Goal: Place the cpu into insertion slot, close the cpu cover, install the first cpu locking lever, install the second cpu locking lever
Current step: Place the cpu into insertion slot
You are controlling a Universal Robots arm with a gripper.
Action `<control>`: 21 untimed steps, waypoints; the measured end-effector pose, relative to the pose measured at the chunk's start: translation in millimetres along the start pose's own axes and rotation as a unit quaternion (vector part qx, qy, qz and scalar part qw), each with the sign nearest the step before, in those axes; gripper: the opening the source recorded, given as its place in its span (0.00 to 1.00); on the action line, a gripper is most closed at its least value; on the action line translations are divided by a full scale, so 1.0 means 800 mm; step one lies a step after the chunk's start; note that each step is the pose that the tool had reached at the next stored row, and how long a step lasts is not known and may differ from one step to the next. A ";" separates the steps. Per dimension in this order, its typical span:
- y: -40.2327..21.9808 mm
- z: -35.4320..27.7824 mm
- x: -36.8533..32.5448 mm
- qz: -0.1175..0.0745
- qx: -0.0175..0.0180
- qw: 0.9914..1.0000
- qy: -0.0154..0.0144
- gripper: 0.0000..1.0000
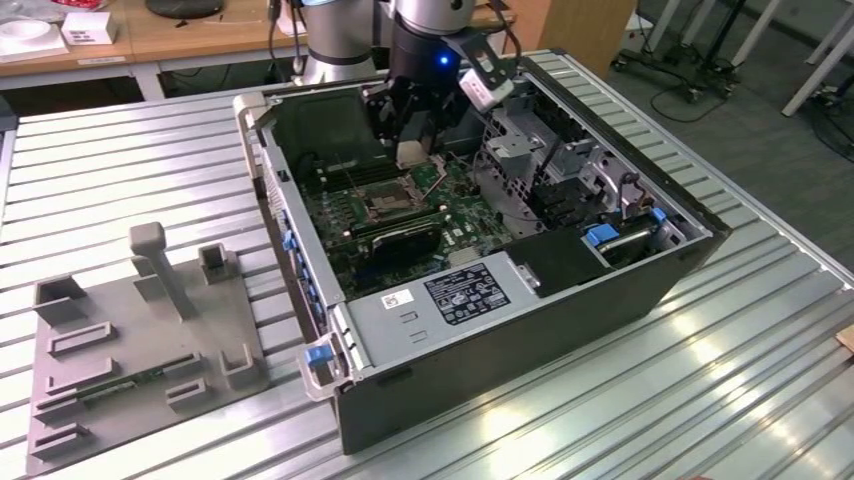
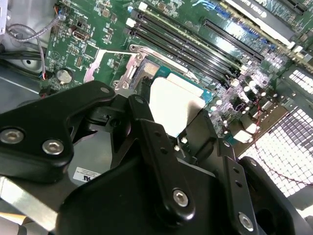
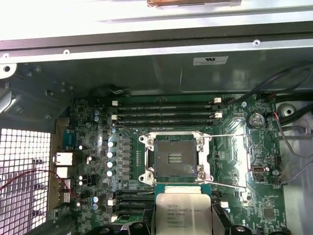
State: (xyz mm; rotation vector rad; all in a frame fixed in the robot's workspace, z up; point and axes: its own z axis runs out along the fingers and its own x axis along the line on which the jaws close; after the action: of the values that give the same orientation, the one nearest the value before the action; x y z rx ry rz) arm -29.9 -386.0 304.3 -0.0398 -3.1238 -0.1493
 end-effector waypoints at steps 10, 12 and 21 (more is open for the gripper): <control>0.0136 0.0115 0.0002 0.000 -0.001 1.000 0.000 0.54; 0.0138 0.0160 0.0001 0.000 -0.001 1.000 0.000 0.54; 0.0154 0.0240 0.0002 0.000 -0.001 1.000 0.000 0.54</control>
State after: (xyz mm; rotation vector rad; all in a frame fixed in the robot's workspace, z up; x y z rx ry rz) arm -30.0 -371.9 286.3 -0.0400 -3.1237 -0.1513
